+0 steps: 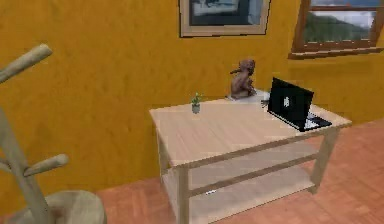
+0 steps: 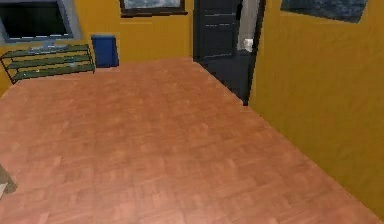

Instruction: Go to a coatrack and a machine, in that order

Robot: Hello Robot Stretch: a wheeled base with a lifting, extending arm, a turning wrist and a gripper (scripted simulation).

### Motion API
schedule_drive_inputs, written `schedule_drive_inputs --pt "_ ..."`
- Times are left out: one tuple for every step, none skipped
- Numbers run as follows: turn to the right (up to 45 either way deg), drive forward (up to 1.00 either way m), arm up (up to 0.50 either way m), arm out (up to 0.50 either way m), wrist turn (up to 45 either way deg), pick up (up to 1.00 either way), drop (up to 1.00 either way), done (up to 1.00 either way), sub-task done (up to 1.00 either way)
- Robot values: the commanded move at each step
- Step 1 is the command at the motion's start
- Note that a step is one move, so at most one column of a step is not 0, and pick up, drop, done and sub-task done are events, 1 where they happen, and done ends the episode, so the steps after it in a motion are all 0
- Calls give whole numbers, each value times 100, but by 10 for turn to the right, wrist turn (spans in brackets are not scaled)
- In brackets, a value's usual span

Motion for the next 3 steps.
schedule_drive_inputs --pt "450 0 0 0 0 0 0 0 0" --pt "90 0 0 0 0 0 0 0 0" --pt "0 60 0 0 0 0 0 0 0"
